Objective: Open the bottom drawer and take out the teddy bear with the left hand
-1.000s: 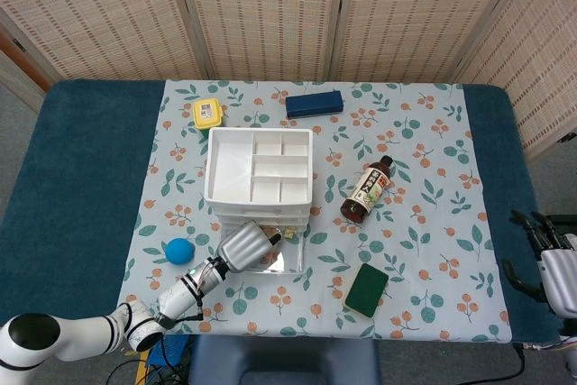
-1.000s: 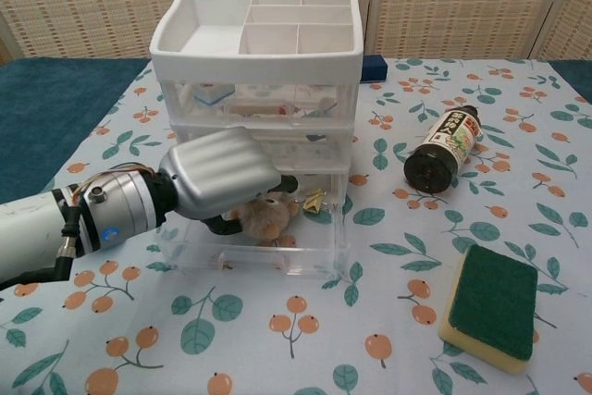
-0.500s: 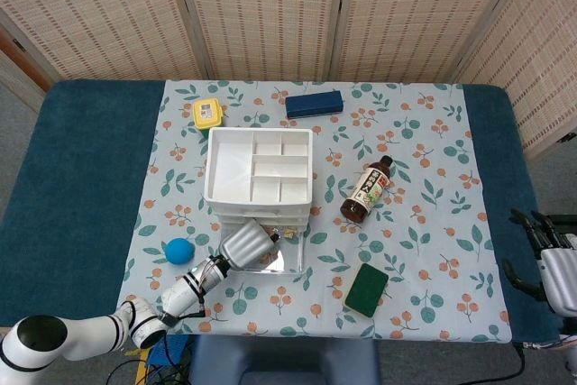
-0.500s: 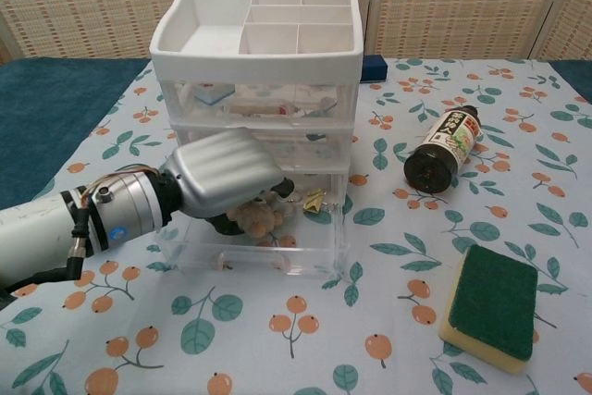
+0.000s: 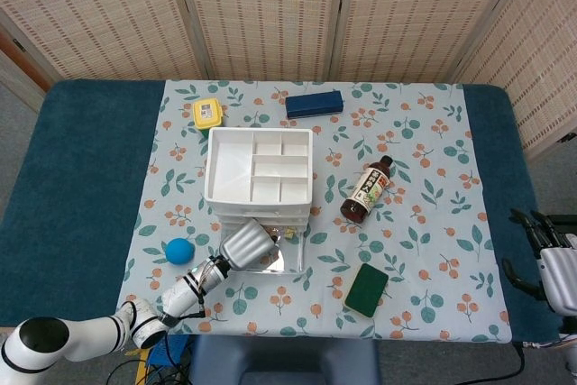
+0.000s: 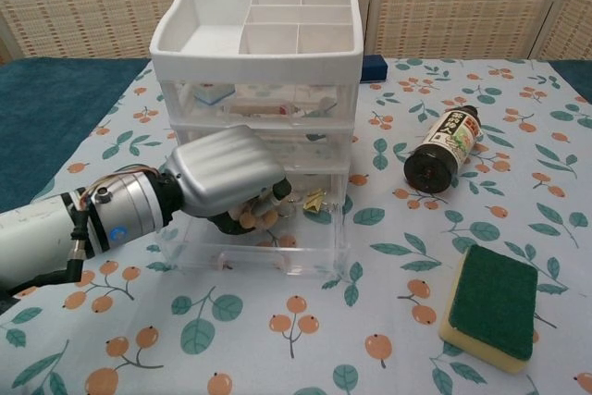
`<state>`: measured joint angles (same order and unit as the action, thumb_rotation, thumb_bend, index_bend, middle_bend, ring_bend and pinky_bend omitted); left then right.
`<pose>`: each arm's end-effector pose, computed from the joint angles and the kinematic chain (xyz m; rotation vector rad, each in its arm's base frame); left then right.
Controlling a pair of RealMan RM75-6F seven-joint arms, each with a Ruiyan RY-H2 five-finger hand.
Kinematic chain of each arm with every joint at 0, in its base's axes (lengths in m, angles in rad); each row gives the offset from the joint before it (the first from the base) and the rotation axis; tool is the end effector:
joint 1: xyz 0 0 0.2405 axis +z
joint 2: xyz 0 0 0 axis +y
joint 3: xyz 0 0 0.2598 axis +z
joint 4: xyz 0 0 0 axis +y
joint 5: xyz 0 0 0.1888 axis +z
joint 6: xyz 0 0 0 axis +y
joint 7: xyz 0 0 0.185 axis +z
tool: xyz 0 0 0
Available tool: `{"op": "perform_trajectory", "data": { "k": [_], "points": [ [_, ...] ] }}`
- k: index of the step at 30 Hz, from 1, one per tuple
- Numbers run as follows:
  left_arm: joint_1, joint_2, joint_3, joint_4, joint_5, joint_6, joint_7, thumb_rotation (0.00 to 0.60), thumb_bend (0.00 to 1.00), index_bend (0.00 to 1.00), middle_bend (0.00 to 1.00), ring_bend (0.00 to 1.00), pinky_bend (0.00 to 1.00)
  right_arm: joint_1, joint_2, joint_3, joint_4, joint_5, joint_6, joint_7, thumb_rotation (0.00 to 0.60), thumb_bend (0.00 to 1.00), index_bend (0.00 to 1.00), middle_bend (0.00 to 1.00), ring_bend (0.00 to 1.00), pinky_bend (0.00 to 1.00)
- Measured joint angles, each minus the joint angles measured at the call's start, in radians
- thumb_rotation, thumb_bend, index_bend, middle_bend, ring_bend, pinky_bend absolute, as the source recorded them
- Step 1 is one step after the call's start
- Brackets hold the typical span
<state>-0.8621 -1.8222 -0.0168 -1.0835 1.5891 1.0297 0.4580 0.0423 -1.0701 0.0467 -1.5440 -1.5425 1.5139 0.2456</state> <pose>-0.0820 0.3458 -0.0984 -2.2271 -0.1160 -0.9254 -0.3200 -0.2074 0.2034 1.3311 -0.9899 1.0114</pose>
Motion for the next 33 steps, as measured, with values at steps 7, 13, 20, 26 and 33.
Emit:
{"op": "perform_trajectory", "data": {
  "k": [7, 13, 20, 26, 33],
  "points": [
    [0.006, -0.003, -0.004, 0.003, 0.0, 0.003, -0.023, 0.6, 0.25, 0.69, 0.99, 1.0, 1.0, 0.003, 0.0, 0.001, 0.001, 0.001, -0.004, -0.001, 0.6, 0.42, 0.08, 0.21, 0.12, 0.2],
    [0.013, 0.006, -0.005, -0.011, 0.004, 0.012, -0.04, 0.6, 0.25, 0.7, 0.99, 1.0, 1.0, 0.004, -0.002, 0.001, 0.001, 0.001, -0.007, -0.002, 0.6, 0.41, 0.08, 0.21, 0.12, 0.2],
    [0.026, 0.025, -0.005, -0.046, 0.01, 0.034, -0.05, 0.6, 0.25, 0.72, 0.99, 1.0, 1.0, 0.005, -0.002, 0.001, 0.001, 0.002, -0.007, -0.003, 0.6, 0.42, 0.08, 0.21, 0.12, 0.2],
    [0.048, 0.067, -0.002, -0.115, 0.019, 0.067, -0.046, 0.6, 0.25, 0.72, 0.99, 1.0, 1.0, 0.005, -0.002, 0.001, 0.001, 0.002, -0.007, -0.002, 0.6, 0.42, 0.08, 0.21, 0.12, 0.2],
    [0.09, 0.146, 0.003, -0.219, 0.018, 0.112, -0.036, 0.6, 0.25, 0.72, 0.99, 1.0, 1.0, 0.007, -0.003, 0.0, 0.003, -0.004, -0.007, 0.001, 0.6, 0.42, 0.08, 0.21, 0.12, 0.2]
  ]
}}
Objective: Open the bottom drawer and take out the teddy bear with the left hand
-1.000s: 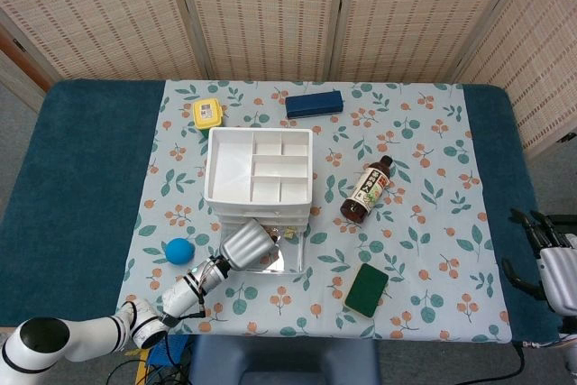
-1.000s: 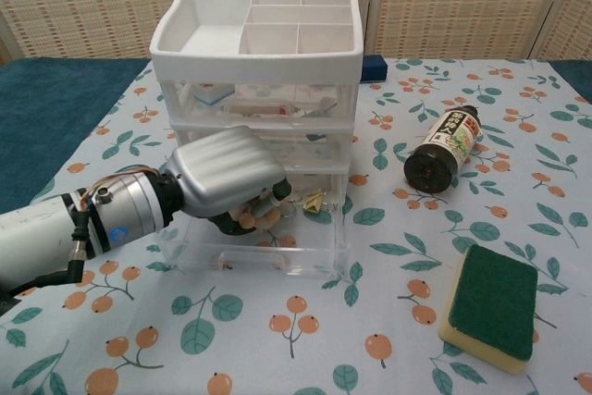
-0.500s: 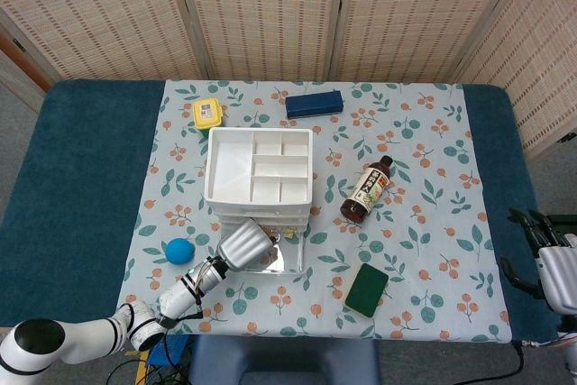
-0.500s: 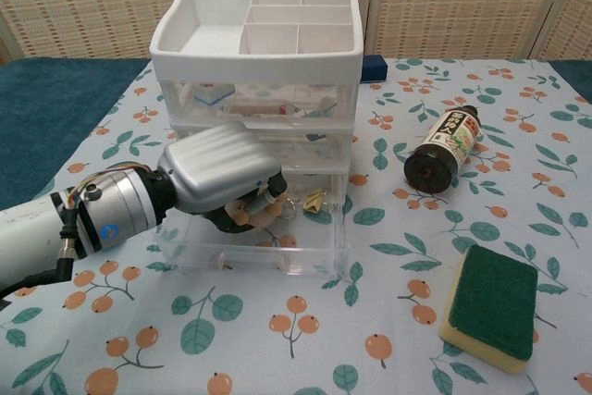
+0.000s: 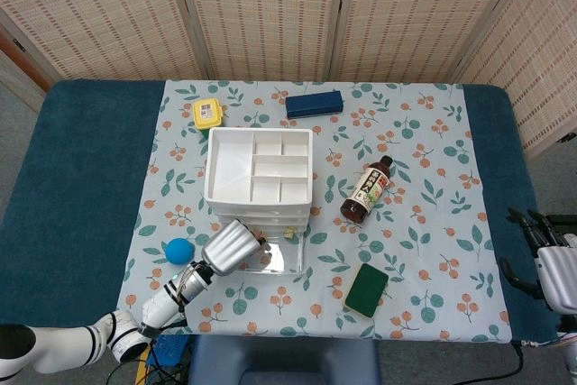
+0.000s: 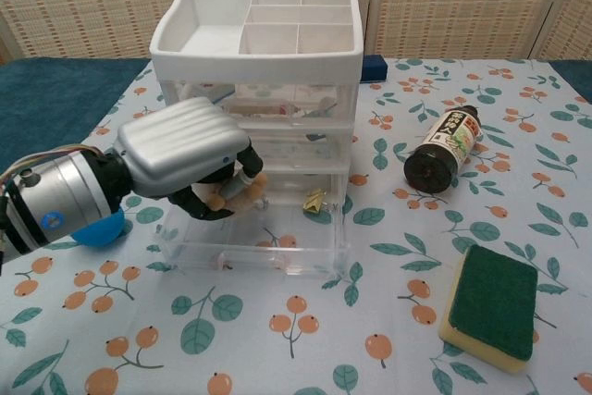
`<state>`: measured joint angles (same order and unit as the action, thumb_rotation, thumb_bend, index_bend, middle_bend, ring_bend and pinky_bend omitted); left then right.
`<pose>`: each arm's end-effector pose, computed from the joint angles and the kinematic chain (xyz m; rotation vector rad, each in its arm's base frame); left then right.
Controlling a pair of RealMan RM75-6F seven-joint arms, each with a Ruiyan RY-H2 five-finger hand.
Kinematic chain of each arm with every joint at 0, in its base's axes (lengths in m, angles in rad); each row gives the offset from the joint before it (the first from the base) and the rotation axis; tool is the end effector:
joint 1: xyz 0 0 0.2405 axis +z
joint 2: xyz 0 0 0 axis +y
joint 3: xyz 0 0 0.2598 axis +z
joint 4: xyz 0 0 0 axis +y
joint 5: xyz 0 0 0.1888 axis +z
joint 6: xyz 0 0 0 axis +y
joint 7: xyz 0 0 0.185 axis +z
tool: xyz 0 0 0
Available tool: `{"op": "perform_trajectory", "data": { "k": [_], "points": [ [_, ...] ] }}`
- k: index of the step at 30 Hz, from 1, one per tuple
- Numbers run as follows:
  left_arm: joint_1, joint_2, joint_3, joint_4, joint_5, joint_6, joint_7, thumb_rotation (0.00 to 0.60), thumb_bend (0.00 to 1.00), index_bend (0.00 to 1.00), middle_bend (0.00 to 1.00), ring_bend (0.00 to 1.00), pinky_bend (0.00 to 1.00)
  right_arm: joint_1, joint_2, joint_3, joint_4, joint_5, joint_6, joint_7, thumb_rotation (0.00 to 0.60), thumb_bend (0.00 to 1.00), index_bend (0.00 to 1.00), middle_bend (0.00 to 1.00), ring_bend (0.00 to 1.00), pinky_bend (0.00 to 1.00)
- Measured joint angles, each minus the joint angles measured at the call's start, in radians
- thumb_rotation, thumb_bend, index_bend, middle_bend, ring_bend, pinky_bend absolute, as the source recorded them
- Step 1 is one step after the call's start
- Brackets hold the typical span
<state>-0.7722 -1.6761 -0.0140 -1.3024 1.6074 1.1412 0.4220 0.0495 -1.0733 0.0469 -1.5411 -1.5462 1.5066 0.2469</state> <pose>-0.0921 0.3293 -0.0478 -2.1447 -0.2556 -1.0588 -0.3190 -0.2098 0.2011 1.3413 -0.9919 1.0144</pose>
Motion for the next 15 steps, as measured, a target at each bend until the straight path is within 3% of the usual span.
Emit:
{"op": "perform_trajectory", "data": {
  "k": [15],
  "points": [
    [0.138, 0.191, 0.024, -0.147, -0.017, 0.118, 0.037, 0.6, 0.25, 0.71, 0.99, 1.0, 1.0, 0.011, -0.002, -0.001, -0.002, -0.016, -0.003, 0.002, 0.6, 0.42, 0.08, 0.21, 0.12, 0.2]
  ]
}}
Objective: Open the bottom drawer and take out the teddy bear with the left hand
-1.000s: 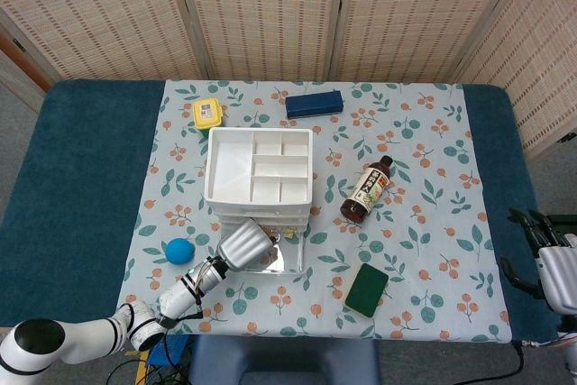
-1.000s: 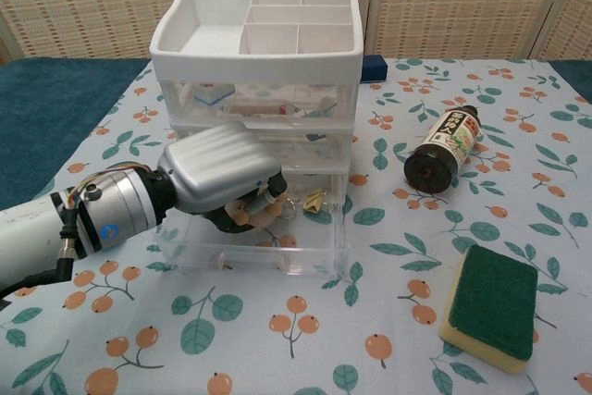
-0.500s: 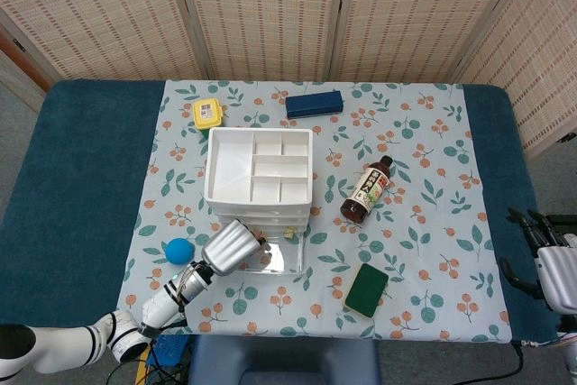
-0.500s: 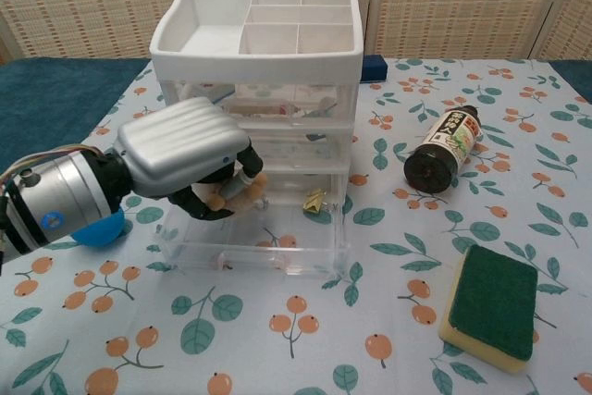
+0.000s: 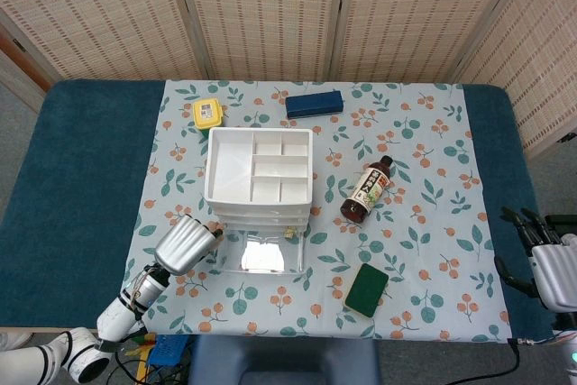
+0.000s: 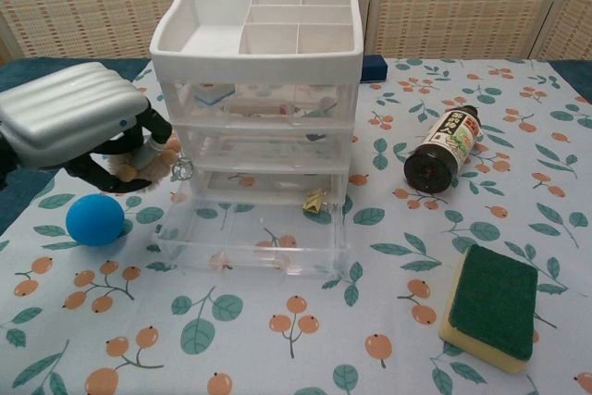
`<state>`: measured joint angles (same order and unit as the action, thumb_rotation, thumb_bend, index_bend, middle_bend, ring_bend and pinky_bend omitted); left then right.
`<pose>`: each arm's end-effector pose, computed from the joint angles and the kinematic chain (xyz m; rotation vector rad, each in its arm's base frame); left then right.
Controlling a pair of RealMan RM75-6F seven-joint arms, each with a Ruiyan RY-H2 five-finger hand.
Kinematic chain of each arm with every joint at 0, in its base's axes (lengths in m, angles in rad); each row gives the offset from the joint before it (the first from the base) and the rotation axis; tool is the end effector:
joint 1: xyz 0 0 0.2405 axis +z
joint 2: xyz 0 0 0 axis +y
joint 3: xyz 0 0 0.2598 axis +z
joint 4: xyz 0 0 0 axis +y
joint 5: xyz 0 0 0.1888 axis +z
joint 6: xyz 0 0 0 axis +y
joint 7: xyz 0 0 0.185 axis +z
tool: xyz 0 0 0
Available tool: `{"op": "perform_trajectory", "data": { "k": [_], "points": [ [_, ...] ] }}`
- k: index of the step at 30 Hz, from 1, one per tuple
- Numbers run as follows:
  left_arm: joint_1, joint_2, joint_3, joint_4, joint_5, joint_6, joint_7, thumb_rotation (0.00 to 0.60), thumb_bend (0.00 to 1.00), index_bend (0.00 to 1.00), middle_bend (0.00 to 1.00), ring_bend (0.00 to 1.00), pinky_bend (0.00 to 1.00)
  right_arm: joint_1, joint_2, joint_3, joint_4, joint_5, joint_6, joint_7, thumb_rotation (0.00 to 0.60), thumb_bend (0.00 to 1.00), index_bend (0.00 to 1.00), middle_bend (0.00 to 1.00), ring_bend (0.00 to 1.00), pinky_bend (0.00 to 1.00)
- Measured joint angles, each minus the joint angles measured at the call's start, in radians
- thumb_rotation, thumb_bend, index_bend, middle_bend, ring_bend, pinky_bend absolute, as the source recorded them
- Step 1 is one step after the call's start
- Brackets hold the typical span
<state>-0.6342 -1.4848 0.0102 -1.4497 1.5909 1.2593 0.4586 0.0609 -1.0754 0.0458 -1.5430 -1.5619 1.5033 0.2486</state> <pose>-0.1437 0.3211 0.0201 -1.9959 -0.3094 -0.9850 -0.3141 -0.2131 0.1981 1.3635 -0.9893 1.0304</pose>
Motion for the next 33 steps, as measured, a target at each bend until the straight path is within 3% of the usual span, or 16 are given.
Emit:
{"op": "perform_trajectory", "data": {
  "k": [11, 18, 21, 26, 33],
  "points": [
    [0.021, 0.045, -0.041, 0.031, -0.102, -0.055, 0.02, 0.6, 0.25, 0.68, 0.99, 1.0, 1.0, -0.005, 0.001, -0.003, 0.0, -0.004, 0.012, 0.004, 0.6, 0.42, 0.08, 0.21, 0.12, 0.2],
    [0.018, 0.032, -0.072, 0.039, -0.167, -0.091, 0.067, 0.6, 0.24, 0.39, 0.99, 1.0, 1.0, -0.008, 0.002, -0.004, 0.001, -0.004, 0.018, 0.007, 0.6, 0.42, 0.08, 0.21, 0.12, 0.2],
    [0.024, 0.028, -0.087, 0.031, -0.184, -0.083, 0.081, 0.6, 0.24, 0.32, 0.99, 1.0, 1.0, -0.008, 0.004, -0.003, 0.001, -0.004, 0.02, 0.007, 0.6, 0.42, 0.08, 0.21, 0.12, 0.2],
    [0.052, 0.04, -0.106, -0.013, -0.227, -0.05, 0.086, 0.6, 0.24, 0.29, 0.95, 1.0, 1.0, -0.005, 0.003, -0.003, 0.002, -0.005, 0.016, 0.008, 0.6, 0.42, 0.08, 0.21, 0.12, 0.2],
    [0.141, 0.076, -0.127, -0.128, -0.329, 0.04, 0.096, 0.6, 0.24, 0.27, 0.84, 0.85, 1.0, 0.003, 0.006, -0.002, 0.002, -0.009, 0.007, 0.005, 0.6, 0.42, 0.08, 0.21, 0.12, 0.2]
  ]
}}
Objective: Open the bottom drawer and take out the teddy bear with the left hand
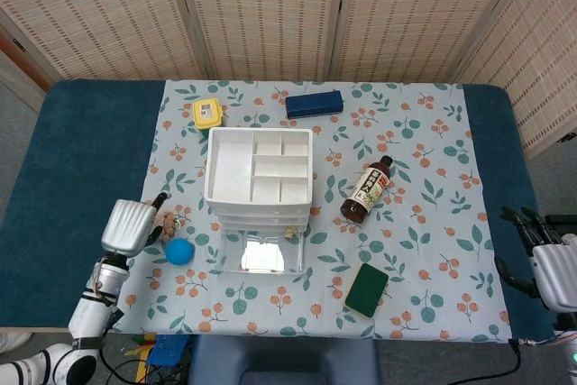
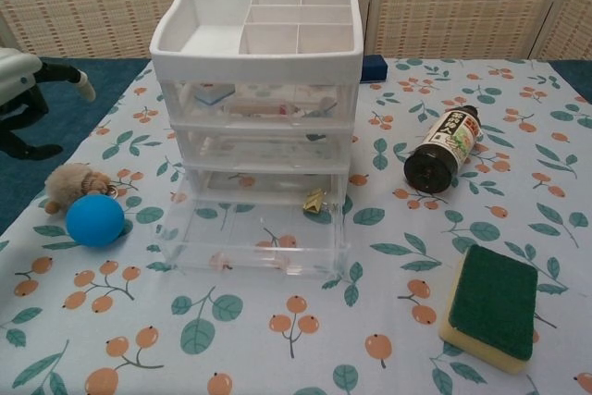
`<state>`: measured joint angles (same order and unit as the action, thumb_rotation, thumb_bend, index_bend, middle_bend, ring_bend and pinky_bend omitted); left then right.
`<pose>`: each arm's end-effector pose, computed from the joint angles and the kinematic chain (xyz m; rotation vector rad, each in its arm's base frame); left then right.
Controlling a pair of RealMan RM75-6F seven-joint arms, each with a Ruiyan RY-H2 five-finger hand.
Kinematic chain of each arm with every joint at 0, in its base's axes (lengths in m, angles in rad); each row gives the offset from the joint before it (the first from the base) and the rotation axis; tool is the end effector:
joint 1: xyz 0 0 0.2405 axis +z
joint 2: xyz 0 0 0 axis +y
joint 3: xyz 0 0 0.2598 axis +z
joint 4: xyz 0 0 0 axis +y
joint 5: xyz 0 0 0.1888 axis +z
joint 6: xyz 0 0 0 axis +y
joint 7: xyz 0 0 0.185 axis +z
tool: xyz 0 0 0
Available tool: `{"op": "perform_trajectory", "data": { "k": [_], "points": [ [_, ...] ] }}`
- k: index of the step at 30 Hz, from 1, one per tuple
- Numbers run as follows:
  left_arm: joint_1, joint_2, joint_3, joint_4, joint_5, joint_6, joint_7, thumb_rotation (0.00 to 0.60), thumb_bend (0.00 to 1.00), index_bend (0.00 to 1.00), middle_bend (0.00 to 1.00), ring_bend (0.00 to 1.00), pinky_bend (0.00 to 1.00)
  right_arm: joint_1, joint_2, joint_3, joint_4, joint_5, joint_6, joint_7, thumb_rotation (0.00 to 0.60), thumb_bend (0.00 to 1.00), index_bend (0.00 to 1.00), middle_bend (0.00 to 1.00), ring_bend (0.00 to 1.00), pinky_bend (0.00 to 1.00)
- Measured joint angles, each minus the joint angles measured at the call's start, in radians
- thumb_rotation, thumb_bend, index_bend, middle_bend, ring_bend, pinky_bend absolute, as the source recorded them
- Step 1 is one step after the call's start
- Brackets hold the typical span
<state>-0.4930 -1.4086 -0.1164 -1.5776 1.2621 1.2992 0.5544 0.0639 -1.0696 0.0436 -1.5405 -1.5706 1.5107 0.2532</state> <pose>-0.2095 0.3355 0.0763 -1.6339 -0.6247 -0.7998 -0.3122 -0.2136 0.2002 1.3728 -0.9782 1.0371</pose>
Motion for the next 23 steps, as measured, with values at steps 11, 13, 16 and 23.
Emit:
{"op": "perform_trajectory", "data": {
  "k": [11, 13, 16, 23],
  "points": [
    [0.183, 0.066, 0.037, -0.096, 0.004, 0.198, -0.097, 0.6, 0.24, 0.24, 0.6, 0.58, 0.77, 0.008, 0.003, -0.009, -0.006, -0.016, -0.009, -0.012, 0.6, 0.42, 0.08, 0.21, 0.12, 0.2],
    [0.209, 0.077, 0.047, -0.106, 0.026, 0.233, -0.111, 0.6, 0.24, 0.24, 0.59, 0.56, 0.74, 0.011, 0.001, -0.012, -0.006, -0.023, -0.012, -0.016, 0.6, 0.42, 0.08, 0.21, 0.12, 0.2],
    [0.243, 0.097, 0.064, -0.121, 0.063, 0.273, -0.129, 0.6, 0.24, 0.25, 0.59, 0.55, 0.72, 0.016, -0.006, -0.013, -0.003, -0.034, -0.012, -0.018, 0.6, 0.42, 0.1, 0.22, 0.12, 0.2],
    [0.292, 0.154, 0.087, -0.137, 0.116, 0.315, -0.132, 0.6, 0.24, 0.26, 0.59, 0.55, 0.71, 0.026, -0.03, -0.021, 0.002, -0.047, -0.022, -0.028, 0.6, 0.42, 0.1, 0.22, 0.12, 0.2]
  ]
}}
